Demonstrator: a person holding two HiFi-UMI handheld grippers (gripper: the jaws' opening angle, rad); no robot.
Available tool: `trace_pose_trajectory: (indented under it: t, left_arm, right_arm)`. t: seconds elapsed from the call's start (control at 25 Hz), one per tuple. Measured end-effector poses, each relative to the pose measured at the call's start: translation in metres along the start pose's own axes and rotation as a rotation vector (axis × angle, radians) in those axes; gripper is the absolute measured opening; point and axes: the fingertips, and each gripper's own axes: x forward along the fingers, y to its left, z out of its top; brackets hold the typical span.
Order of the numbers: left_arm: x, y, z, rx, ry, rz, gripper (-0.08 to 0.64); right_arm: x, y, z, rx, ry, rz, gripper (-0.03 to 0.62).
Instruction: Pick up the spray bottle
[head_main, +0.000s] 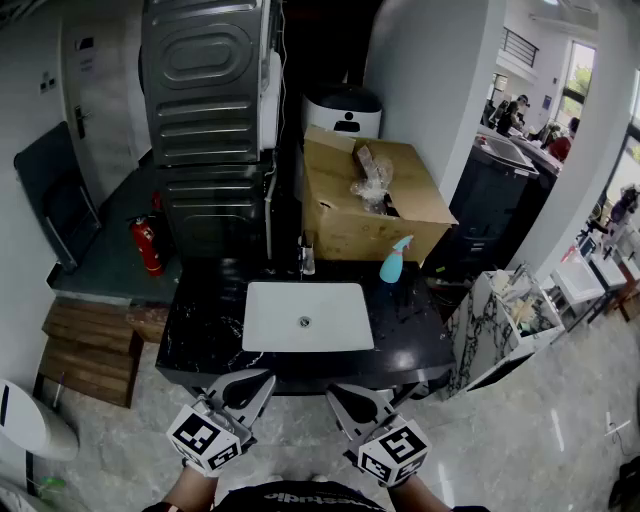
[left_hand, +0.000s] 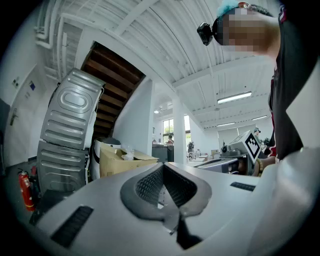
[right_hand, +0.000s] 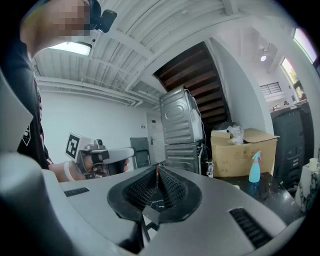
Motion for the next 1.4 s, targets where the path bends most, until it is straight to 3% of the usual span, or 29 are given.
trace_pose_trajectory:
  t: [0.64, 1.4]
  left_arm:
    - [0.007, -0.002, -0.002, -0.003, 0.005, -0.009, 0.015]
    - [0.041, -0.02, -0.008, 0.005, 0.018, 0.029, 0.015]
  right_arm:
    - [-0.01, -0.018, 0.003, -0.02, -0.012, -0.065, 0.037]
    - [-0.035, -0.049, -0.004, -0.01, -0.027, -0.003, 0.037]
